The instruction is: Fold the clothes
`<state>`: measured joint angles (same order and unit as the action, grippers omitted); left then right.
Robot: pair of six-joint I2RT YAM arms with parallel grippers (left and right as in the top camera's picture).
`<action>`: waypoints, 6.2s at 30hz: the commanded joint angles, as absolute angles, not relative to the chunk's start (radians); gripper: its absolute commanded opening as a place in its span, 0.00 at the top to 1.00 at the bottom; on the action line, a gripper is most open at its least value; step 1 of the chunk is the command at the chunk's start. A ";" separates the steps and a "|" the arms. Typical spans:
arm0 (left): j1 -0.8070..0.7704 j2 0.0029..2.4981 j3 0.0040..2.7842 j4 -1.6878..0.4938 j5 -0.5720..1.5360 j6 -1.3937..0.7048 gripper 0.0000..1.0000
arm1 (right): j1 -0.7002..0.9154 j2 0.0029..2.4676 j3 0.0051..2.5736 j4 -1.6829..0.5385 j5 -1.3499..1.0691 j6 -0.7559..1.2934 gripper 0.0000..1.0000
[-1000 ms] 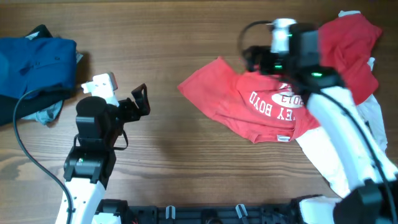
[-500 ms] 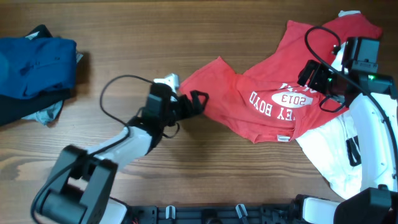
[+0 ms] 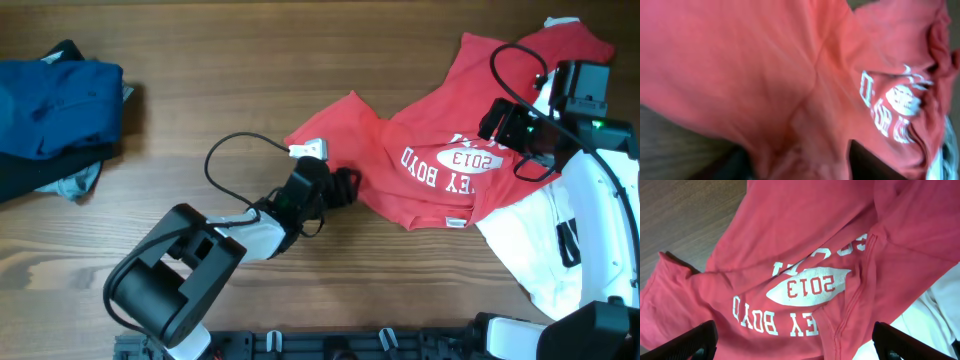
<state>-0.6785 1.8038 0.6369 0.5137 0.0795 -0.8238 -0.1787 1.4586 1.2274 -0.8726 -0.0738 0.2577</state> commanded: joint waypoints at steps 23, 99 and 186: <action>-0.554 1.644 0.623 0.419 -0.103 -0.609 0.96 | -0.178 1.453 1.229 -0.879 -0.067 0.263 0.00; -0.550 1.803 1.105 -0.147 0.195 -0.531 0.00 | -0.347 1.924 1.217 -0.402 -0.098 0.104 0.96; -0.310 1.520 1.105 -0.839 -0.076 -1.089 0.96 | -0.495 2.017 1.475 -0.618 -0.355 0.052 0.40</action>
<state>-0.3649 1.5146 1.1179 -0.7204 -0.0444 -1.0527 -0.4953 2.0464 1.4597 -0.6170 -0.3622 0.0650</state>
